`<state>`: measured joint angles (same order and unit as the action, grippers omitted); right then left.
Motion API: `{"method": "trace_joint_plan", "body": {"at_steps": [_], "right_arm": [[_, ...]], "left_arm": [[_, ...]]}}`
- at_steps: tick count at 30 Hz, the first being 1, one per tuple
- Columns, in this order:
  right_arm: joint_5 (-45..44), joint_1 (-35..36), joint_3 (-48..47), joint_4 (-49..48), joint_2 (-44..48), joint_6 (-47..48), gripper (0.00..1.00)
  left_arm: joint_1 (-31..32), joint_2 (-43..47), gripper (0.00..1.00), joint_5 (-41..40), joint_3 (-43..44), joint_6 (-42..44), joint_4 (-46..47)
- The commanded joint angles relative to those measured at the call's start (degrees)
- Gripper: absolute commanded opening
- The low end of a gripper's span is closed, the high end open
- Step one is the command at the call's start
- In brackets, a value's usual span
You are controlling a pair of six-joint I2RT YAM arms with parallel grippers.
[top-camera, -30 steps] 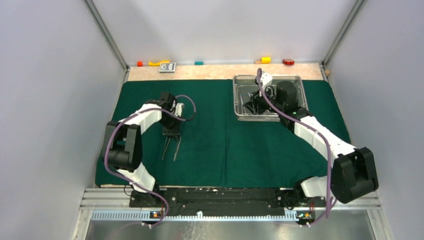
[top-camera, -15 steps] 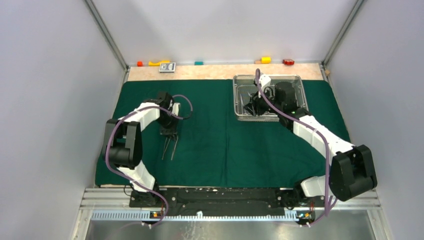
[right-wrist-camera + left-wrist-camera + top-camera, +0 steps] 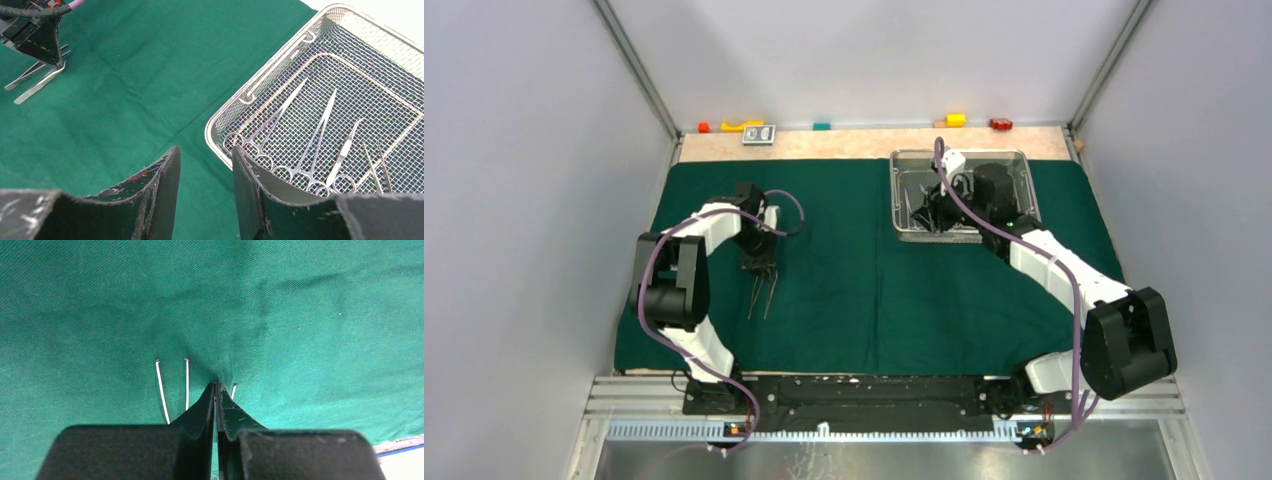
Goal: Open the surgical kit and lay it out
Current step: Place the medical item in the surgical kit.
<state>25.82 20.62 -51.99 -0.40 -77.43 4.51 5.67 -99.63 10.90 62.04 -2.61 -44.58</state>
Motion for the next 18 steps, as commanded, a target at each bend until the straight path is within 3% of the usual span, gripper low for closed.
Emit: {"method": "trace_joint_plan", "body": {"at_steps": [1, 18], "right_arm": [[1.2, -0.7, -1.3, -1.0, -0.1, 0.7, 0.42], [0.9, -0.6, -1.8, -0.8, -0.3, 0.2, 0.42]], "left_arm": [[-0.3, -0.1, 0.07, 1.2, 1.8, -0.2, 0.6], [-0.5, 3.9, 0.21, 1.8, 2.6, 0.2, -0.2]]}}
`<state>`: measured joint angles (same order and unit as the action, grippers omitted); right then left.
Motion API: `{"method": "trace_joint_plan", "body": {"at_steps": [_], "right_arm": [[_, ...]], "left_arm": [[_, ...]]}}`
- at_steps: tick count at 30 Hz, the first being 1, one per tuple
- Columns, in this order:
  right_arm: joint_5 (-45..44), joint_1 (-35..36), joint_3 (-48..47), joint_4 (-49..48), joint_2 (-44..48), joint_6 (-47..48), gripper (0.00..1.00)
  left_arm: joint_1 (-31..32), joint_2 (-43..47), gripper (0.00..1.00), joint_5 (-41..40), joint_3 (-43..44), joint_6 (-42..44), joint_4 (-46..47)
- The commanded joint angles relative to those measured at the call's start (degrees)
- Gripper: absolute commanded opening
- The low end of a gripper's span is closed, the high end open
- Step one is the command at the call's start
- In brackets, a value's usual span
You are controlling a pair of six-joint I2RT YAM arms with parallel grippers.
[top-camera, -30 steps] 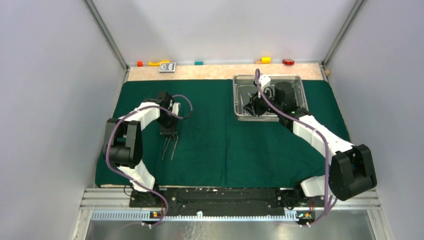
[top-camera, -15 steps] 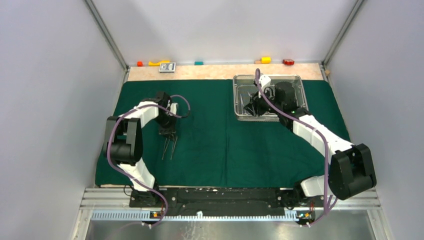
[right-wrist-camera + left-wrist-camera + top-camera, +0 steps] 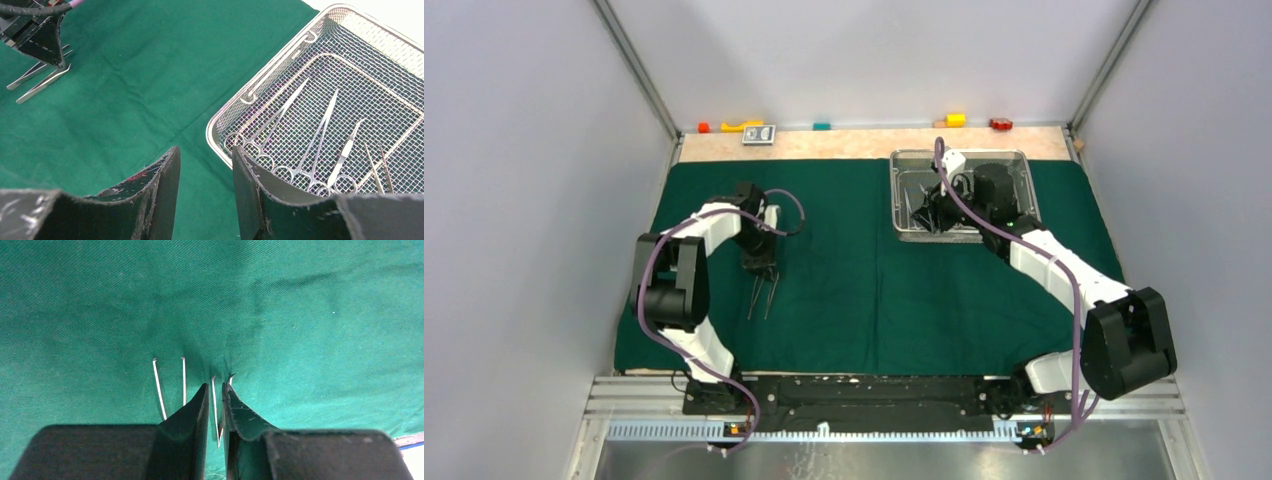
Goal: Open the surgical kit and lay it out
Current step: Place the medical item in the surgical kit, then pick up the medical item from the container.
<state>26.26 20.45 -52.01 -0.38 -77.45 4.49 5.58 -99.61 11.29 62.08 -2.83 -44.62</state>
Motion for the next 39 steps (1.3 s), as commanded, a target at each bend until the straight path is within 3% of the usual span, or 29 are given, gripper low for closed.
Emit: {"method": "trace_joint_plan", "body": {"at_steps": [1, 5, 9, 14, 19, 28, 36, 39], "right_arm": [[-0.3, -0.5, -2.0, -0.7, -0.3, 0.0, 0.43], [-6.5, -0.4, -4.6, 1.5, -1.2, 0.2, 0.46], [-14.3, -0.6, -10.5, 7.2, -5.4, 3.0, 0.48], [-21.2, -2.7, -21.4, 14.9, -16.5, 6.1, 0.51], [-21.4, -6.2, -34.3, 23.6, -30.8, 7.8, 0.51], [-21.7, -8.6, -46.0, 30.4, -44.3, 10.1, 0.48], [-19.9, -8.6, -48.5, 31.4, -49.1, 10.0, 0.41], [-20.1, -8.6, -48.8, 31.2, -50.2, 9.8, 0.34]], "left_arm": [[-0.4, 4.9, 0.22, 1.4, 2.7, 0.5, -0.3], [-0.4, 8.8, 0.29, 3.2, 4.0, 1.3, -1.1], [-0.4, 12.0, 0.47, 3.9, 7.1, 2.3, -3.0], [-0.4, 16.2, 0.64, 5.9, 8.9, 4.5, -2.6], [-0.3, 21.5, 0.73, 8.3, 8.6, 6.5, 1.6], [-0.3, 27.5, 0.79, 11.2, 4.1, 7.4, 8.7], [-0.3, 26.6, 0.8, 12.8, 3.5, 6.8, 9.6], [-0.3, 26.4, 0.8, 13.2, 3.3, 6.4, 10.1]]}}
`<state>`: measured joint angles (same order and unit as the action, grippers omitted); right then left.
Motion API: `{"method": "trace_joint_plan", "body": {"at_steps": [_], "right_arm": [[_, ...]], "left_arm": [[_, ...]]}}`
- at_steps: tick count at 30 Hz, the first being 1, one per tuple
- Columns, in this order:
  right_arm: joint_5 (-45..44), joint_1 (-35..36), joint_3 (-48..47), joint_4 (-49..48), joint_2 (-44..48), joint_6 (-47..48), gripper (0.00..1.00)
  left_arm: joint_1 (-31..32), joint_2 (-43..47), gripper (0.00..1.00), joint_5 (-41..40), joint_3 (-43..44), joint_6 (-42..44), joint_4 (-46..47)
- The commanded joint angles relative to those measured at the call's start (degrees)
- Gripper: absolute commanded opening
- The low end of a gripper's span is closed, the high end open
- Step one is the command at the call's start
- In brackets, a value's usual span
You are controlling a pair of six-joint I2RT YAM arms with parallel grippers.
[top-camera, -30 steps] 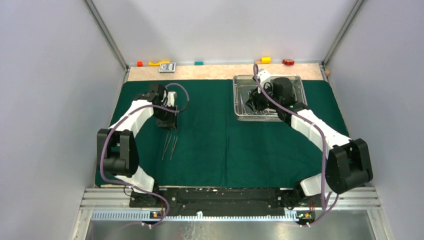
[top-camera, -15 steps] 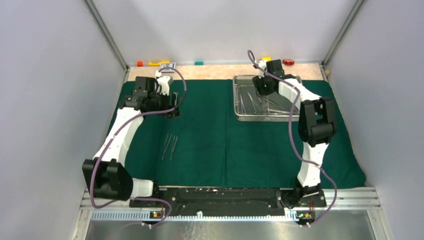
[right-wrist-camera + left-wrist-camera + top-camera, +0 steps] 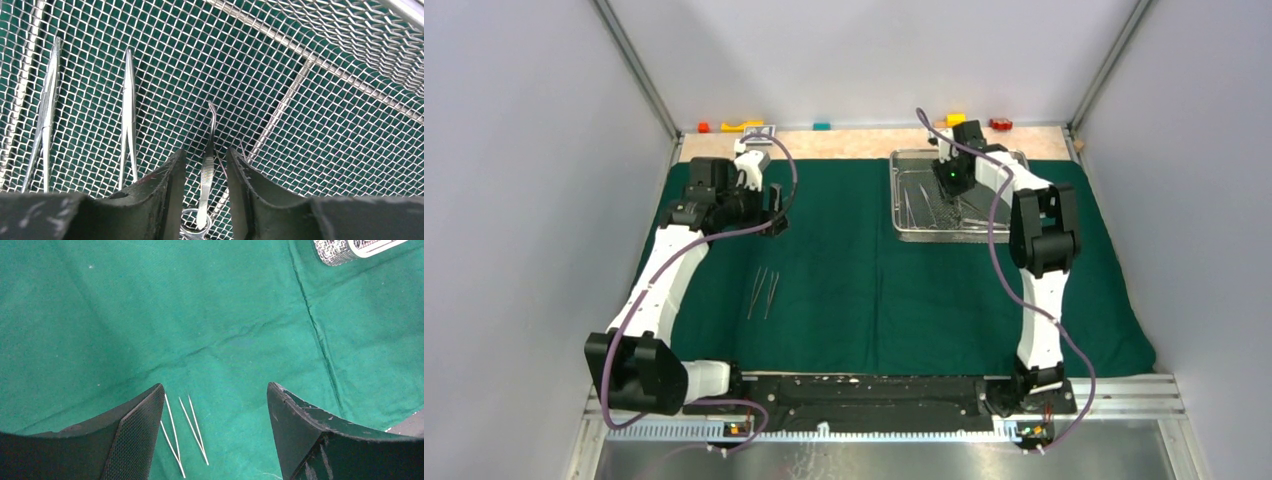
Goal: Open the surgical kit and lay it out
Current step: Pick up the medical item from the container.
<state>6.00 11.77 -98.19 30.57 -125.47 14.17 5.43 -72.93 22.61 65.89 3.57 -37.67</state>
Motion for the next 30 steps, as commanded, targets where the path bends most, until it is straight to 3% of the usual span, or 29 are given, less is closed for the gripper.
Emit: {"method": "trace_joint_plan", "body": {"at_steps": [1, 14, 22, 30], "right_arm": [[0.1, 0.0, -2.6, 0.2, -2.4, 0.2, 0.32], [1.2, -0.7, -4.4, 0.1, -1.8, -1.8, 0.0], [2.8, -0.8, -3.7, -1.7, 5.0, -3.5, 0.0], [5.9, -0.8, -2.1, -3.6, 12.8, -5.4, 0.0]], "left_arm": [[-0.2, -0.4, 0.8, 2.1, -0.5, -0.1, 3.3], [-0.2, -2.2, 0.81, 3.5, 0.8, -1.1, 5.2], [-0.1, -2.5, 0.8, 4.3, 1.0, -0.1, 9.4], [1.3, -3.6, 0.79, 10.2, 1.9, -2.0, 14.6]]}}
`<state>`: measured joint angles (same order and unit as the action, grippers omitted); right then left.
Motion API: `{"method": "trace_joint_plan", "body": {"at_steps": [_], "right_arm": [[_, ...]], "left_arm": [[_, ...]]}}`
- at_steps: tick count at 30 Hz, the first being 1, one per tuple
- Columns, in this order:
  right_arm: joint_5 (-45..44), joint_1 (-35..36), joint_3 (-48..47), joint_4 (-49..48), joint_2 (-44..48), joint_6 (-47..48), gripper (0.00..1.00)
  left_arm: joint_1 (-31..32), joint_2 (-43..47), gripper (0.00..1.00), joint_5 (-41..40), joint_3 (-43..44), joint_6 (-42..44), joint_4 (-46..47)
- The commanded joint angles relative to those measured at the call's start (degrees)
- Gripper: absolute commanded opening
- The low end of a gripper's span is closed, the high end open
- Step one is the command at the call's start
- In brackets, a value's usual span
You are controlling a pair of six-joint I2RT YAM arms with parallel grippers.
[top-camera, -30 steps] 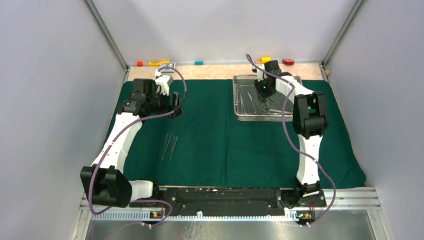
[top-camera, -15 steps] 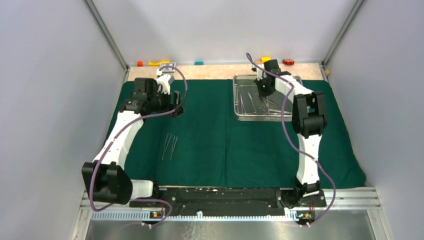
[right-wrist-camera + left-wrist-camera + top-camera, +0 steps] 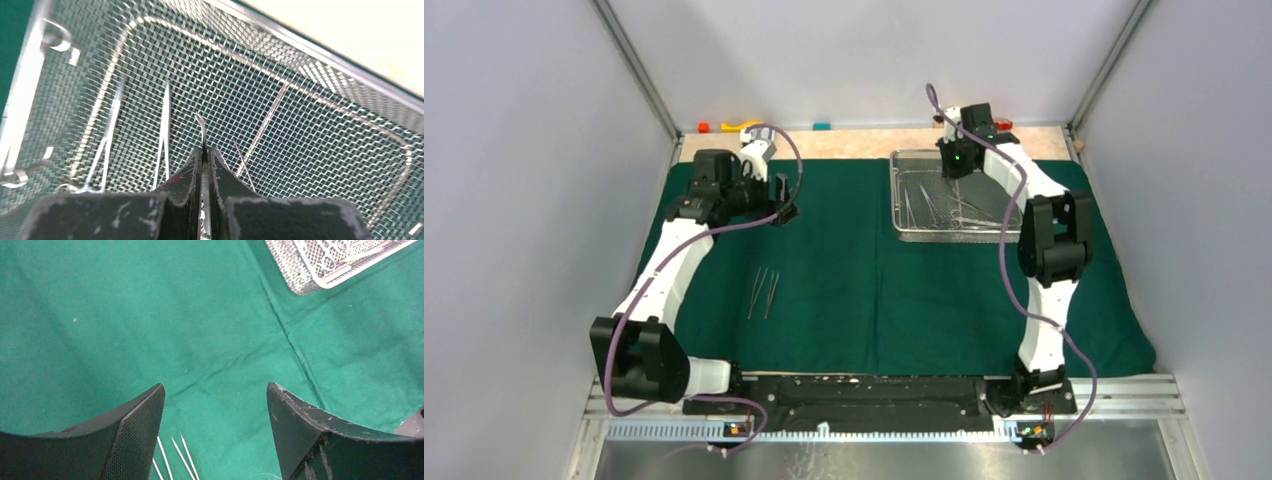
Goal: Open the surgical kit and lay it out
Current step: Pick up the medical item from the container.
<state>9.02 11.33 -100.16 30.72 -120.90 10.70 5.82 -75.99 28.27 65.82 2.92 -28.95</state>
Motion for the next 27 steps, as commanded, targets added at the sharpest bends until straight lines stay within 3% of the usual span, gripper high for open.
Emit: {"method": "trace_joint_plan", "body": {"at_steps": [1, 10, 18, 27], "right_arm": [[4.0, -0.4, 0.3, -4.2, 9.4, -2.6, 0.0], [22.4, 2.5, 13.2, -17.7, 23.6, -16.7, 0.0], [24.8, 11.9, 27.4, -33.8, 34.2, -22.5, 0.0], [26.3, 15.5, 29.5, -35.8, 35.0, -24.6, 0.0]], "left_arm": [[1.3, -0.8, 0.79, 5.0, 2.2, -2.0, 6.7], [10.0, -5.1, 0.78, 5.1, 8.9, -12.2, 13.6], [16.2, -10.4, 0.71, 3.3, 12.5, -23.9, 22.2], [18.9, -12.2, 0.55, 2.3, 9.7, -30.0, 29.9]]}}
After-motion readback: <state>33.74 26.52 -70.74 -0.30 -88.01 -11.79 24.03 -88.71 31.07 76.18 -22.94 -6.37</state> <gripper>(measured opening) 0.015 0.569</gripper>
